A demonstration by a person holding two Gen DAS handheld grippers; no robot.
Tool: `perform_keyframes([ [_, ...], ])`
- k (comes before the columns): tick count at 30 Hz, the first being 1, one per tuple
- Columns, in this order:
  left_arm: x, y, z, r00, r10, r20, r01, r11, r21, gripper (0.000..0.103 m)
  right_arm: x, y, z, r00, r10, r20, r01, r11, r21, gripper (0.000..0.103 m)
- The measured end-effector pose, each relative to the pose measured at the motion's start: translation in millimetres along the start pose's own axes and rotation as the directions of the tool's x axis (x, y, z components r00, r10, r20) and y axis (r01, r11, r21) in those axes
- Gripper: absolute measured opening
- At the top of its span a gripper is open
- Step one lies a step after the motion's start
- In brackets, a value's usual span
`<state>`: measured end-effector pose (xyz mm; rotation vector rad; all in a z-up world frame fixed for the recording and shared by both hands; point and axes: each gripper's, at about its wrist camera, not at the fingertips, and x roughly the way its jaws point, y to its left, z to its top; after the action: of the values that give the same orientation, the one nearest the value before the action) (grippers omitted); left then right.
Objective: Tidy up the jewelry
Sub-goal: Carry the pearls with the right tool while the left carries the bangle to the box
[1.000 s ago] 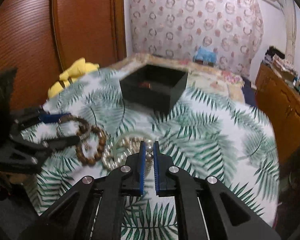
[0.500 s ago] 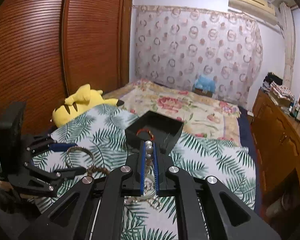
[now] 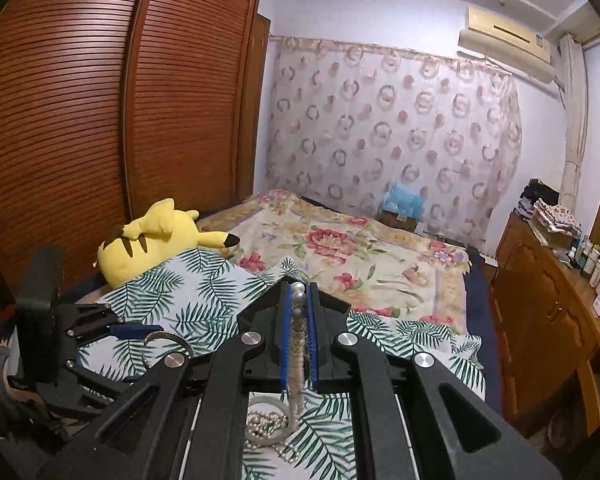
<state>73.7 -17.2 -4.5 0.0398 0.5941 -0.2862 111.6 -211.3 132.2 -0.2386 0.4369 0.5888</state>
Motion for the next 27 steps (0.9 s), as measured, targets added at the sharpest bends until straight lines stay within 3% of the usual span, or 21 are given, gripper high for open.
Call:
perform_keyframes([
  [23,70.6,31.8,72.9,0.999,-0.017,-0.049,0.016,1.000,-0.010,0.058,68.2,-45.9,79.5,0.996,0.080,0.035,-0.081,0.997,0.016,0.008],
  [27,84.2,36.4,80.5,0.998,-0.013,-0.061,0.013,1.000,-0.012,0.058,88.0,-53.6,80.7,0.995,0.098,0.016,-0.099,0.995,0.026,0.009],
])
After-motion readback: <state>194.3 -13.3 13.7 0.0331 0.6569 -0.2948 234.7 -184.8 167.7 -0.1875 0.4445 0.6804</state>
